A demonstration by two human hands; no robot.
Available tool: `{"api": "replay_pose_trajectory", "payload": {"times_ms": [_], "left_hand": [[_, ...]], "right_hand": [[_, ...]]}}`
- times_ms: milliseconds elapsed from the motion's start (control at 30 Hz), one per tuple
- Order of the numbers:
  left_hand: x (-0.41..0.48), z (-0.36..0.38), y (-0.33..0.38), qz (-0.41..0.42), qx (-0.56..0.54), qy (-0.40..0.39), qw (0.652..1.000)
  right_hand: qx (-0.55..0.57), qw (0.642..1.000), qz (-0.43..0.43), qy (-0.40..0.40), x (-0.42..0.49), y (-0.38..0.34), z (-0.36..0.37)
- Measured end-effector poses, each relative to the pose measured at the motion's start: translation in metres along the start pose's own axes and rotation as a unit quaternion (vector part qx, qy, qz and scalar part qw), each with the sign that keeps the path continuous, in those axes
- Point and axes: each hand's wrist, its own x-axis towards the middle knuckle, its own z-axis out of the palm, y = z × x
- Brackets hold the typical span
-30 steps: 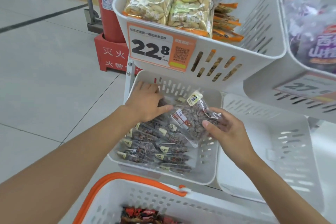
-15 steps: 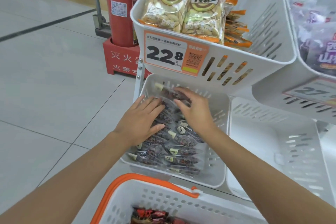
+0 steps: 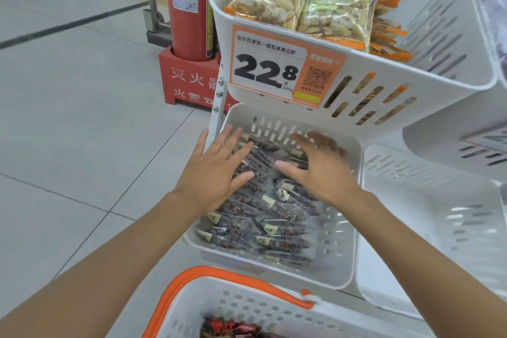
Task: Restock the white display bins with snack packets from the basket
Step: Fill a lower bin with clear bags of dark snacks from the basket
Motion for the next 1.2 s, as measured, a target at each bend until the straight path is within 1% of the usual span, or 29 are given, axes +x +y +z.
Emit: {"api": "replay_pose_trajectory", "payload": {"times_ms": [33, 100, 200, 300, 367, 433, 500, 567, 633, 667, 700, 733, 800, 833, 900, 933, 967, 1000, 1033, 1067, 1100, 1167, 1200], "left_hand": [[0.000, 0.002, 0.001, -0.001, 0.008, 0.001, 1.000], [0.000, 0.003, 0.004, -0.011, 0.019, -0.002, 1.000], [-0.001, -0.003, 0.005, -0.024, 0.017, -0.027, 0.999], [-0.005, -0.022, 0.014, -0.044, -0.022, -0.063, 0.997], [-0.015, -0.042, 0.029, -0.057, -0.071, -0.047, 0.995], [-0.029, -0.063, 0.049, -0.057, -0.127, 0.002, 0.990], [-0.053, -0.083, 0.072, -0.069, -0.208, 0.032, 0.975], [-0.087, -0.099, 0.098, -0.097, -0.313, 0.021, 0.945], [-0.127, -0.105, 0.121, -0.119, -0.369, -0.021, 0.921], [-0.145, -0.105, 0.130, -0.125, -0.378, -0.052, 0.916], [-0.163, -0.102, 0.136, -0.132, -0.385, -0.087, 0.909], [-0.177, -0.099, 0.139, -0.144, -0.392, -0.123, 0.900], [-0.206, -0.092, 0.145, -0.165, -0.410, -0.171, 0.881], [-0.219, -0.090, 0.148, -0.171, -0.415, -0.185, 0.874], [-0.240, -0.090, 0.158, -0.171, -0.415, -0.210, 0.868], [-0.247, -0.091, 0.162, -0.168, -0.413, -0.224, 0.867], [-0.253, -0.092, 0.167, -0.165, -0.417, -0.243, 0.860], [-0.256, -0.092, 0.171, -0.166, -0.430, -0.271, 0.845], [-0.260, -0.093, 0.176, -0.166, -0.454, -0.308, 0.820], [-0.263, -0.096, 0.183, -0.162, -0.473, -0.354, 0.790], [-0.264, -0.096, 0.190, -0.148, -0.479, -0.402, 0.766], [-0.267, -0.098, 0.209, -0.105, -0.474, -0.476, 0.733], [-0.268, -0.099, 0.217, -0.098, -0.479, -0.488, 0.723]], "right_hand": [[0.001, 0.999, 0.028, -0.031, -0.006, 0.003, 0.004], [0.050, 0.996, 0.029, -0.074, -0.006, 0.004, 0.016], [0.096, 0.992, 0.002, -0.080, 0.003, 0.005, 0.023], [0.126, 0.989, 0.010, -0.078, -0.011, 0.006, 0.010], [0.133, 0.989, 0.003, -0.062, -0.037, 0.002, -0.003], [0.161, 0.986, -0.011, -0.033, -0.072, -0.005, -0.018], [0.189, 0.981, -0.031, 0.012, -0.114, -0.014, -0.031], [0.209, 0.975, -0.050, 0.062, -0.157, -0.021, -0.042], [0.231, 0.969, -0.058, 0.060, -0.206, -0.028, -0.046], [0.230, 0.971, -0.057, 0.027, -0.230, -0.028, -0.044], [0.222, 0.973, -0.056, -0.033, -0.255, -0.027, -0.043], [0.211, 0.969, -0.052, -0.117, -0.275, -0.024, -0.037], [0.183, 0.939, -0.054, -0.287, -0.313, -0.011, -0.026], [0.184, 0.919, -0.051, -0.344, -0.329, -0.005, -0.020], [0.224, 0.882, -0.020, -0.413, -0.359, 0.003, -0.015], [0.229, 0.867, -0.006, -0.443, -0.371, 0.006, -0.012], [0.212, 0.860, -0.007, -0.463, -0.385, 0.004, -0.010], [0.168, 0.873, -0.032, -0.457, -0.398, 0.004, -0.003], [0.139, 0.894, -0.059, -0.422, -0.408, 0.003, 0.003], [0.140, 0.914, -0.079, -0.373, -0.414, 0.002, 0.009], [0.176, 0.925, -0.068, -0.330, -0.417, 0.000, 0.009], [0.290, 0.919, -0.009, -0.266, -0.411, -0.004, -0.006], [0.339, 0.914, 0.014, -0.223, -0.404, -0.004, -0.015]]}}
